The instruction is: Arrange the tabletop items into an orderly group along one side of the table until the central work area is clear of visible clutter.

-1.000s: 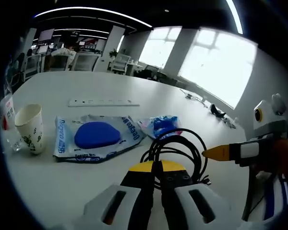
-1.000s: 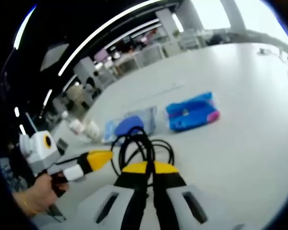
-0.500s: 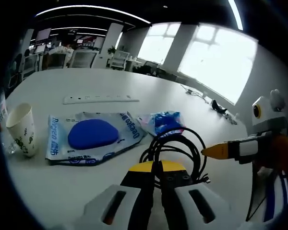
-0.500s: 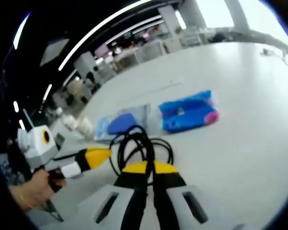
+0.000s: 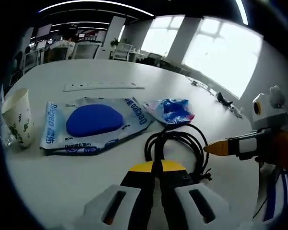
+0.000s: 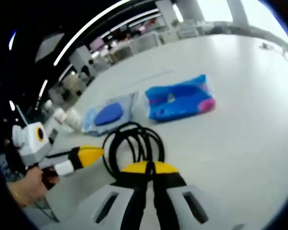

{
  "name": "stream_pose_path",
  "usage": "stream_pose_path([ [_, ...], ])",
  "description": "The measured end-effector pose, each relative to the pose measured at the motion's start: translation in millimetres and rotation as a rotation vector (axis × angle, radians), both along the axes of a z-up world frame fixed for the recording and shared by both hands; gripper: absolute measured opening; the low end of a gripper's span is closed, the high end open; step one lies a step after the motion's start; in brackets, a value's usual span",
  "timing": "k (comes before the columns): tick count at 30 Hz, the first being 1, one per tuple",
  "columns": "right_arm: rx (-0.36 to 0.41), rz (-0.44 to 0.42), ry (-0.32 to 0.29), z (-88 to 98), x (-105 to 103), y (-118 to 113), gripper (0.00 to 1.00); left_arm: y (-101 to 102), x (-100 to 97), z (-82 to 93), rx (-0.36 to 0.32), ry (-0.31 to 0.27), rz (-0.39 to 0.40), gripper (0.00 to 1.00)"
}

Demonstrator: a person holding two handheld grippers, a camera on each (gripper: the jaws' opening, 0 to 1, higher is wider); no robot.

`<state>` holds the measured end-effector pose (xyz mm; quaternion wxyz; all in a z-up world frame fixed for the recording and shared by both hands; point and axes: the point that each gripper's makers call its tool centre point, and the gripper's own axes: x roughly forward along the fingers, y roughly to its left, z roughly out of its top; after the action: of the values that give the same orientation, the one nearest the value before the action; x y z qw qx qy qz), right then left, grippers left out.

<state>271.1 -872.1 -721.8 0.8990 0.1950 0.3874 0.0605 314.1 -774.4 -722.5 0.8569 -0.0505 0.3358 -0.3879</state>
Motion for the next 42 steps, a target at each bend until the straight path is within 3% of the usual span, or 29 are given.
stream_pose_path([
  [8, -0.035, 0.036, 0.009, -5.2, 1, 1, 0.02, 4, 0.6, -6.4, 0.029, -0.015, 0.005, 0.0],
  [16, -0.077, 0.058, 0.025, -12.4, -2, -3, 0.1, 25, 1.3, -7.4, 0.029, -0.007, 0.026, 0.02],
  [22, -0.099, 0.074, 0.039, -14.3, -8, -5, 0.27, 41, -0.3, -1.1, 0.01, -0.011, 0.052, 0.05],
  [27, -0.093, 0.072, 0.006, -5.9, -14, -7, 0.44, 60, -1.3, 14.8, -0.009, -0.055, 0.06, 0.11],
  [35, -0.096, 0.139, -0.121, 27.5, -18, 3, 0.67, 87, 1.1, 34.7, 0.004, -0.129, 0.057, 0.25],
  [42, -0.095, 0.202, -0.179, 50.1, -26, 17, 0.86, 106, 0.7, 51.1, -0.003, -0.155, 0.071, 0.4],
])
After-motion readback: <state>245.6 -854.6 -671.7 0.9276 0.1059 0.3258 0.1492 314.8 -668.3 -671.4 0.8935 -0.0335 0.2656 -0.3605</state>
